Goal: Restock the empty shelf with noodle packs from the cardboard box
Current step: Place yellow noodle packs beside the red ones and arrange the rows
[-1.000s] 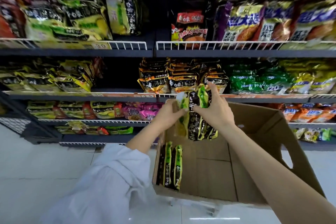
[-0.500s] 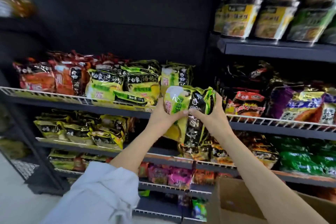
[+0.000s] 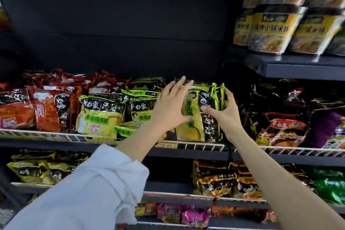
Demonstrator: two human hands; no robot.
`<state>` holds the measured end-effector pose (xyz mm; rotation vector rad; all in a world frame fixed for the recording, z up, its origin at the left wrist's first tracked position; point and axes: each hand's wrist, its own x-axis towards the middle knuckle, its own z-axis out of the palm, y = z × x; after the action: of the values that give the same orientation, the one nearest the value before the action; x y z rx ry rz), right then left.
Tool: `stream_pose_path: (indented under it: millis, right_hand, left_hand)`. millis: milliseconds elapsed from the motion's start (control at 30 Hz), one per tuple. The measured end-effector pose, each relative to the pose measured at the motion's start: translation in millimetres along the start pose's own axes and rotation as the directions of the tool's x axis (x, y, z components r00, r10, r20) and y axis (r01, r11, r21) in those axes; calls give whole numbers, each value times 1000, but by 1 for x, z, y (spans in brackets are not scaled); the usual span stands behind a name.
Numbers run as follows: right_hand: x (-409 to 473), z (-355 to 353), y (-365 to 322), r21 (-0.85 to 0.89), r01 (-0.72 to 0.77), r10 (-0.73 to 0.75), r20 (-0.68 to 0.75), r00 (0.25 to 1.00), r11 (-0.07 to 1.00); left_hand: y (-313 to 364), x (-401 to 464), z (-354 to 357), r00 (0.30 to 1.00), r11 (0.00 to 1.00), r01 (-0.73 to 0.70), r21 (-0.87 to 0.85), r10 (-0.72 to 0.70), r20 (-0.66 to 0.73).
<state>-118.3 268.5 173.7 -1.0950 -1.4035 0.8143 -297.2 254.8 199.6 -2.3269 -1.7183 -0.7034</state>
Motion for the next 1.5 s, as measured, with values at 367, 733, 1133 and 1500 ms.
stream_pose_path:
  millis: [367,733,1133,1500]
  right_hand:
    - [59,7,72,-164,-229,261,213,942,960]
    - [29,14,32,-659,246,-119,231,966,711]
    - [-141,-19,-9,-718,75,-20,84,996,692]
    - [-307,-123,56,-762,-350,418,-115,901,545]
  left_hand:
    - [-15,43,55,965,977,-89,195,36,261]
    - [-3,26,34,985,991,-33,131,10,173]
    - [69,-118,14,989,973,-125,-196,137,49]
    - [178,-238,67,892,952,40,-305,103,440]
